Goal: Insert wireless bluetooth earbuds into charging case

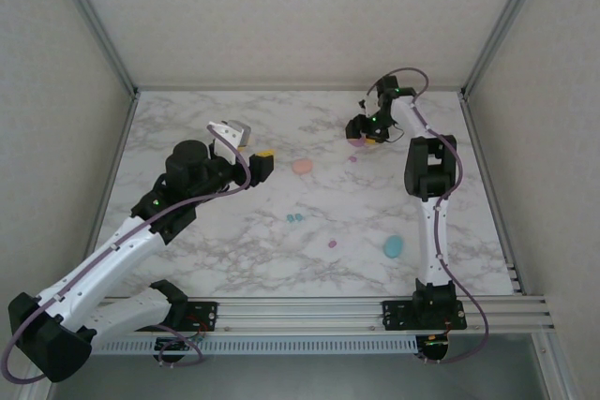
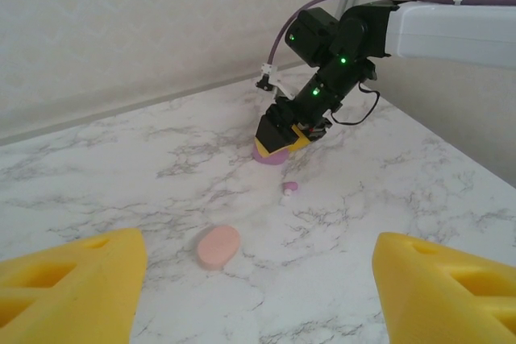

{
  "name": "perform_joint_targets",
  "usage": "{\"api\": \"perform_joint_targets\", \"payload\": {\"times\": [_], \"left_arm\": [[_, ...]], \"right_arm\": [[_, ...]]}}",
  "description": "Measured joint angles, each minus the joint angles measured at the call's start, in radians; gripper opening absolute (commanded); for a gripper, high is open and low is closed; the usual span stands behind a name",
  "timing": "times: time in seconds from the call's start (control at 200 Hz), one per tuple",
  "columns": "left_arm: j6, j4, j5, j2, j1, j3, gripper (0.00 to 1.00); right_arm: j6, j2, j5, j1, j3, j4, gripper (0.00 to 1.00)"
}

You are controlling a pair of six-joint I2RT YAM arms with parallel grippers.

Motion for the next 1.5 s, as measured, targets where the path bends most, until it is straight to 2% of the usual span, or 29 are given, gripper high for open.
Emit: {"api": "perform_joint_targets", "payload": {"times": [0.295,0.631,0.851,1.126,1.281,1.382,1.497], "left_arm": [[0.000,0.000,0.004,0.000,0.000,0.000,0.75],[0.000,0.000,0.004,0.000,0.000,0.000,0.75],[0.000,0.000,0.004,0.000,0.000,0.000,0.75],[0.000,0.000,0.004,0.001,0.000,0.000,0.75],[-0.010,0.000,-0.001,0.007,0.000,0.000,0.76],[-0.052,-0.020,-0.025,0.017,0.003,0.017,0.77],[-0.123,-0.058,-0.047,0.049,0.024,0.073,0.77]], "right_arm": [[-0.092,-0.037,0.252,0.089,-0.030,0.002,0.61],[-0.178,-0.037,0.352,0.123,-0.038,0.010,0.57],[-0.178,-0.037,0.359,0.124,-0.038,0.013,0.52],[-0.182,-0.037,0.355,0.124,-0.038,0.013,0.36],[-0.178,-0.040,0.344,0.124,-0.040,0.014,0.33],[-0.173,-0.089,0.312,0.127,-0.106,0.045,0.33],[-0.165,-0.253,0.262,0.143,-0.262,0.106,0.33]]}}
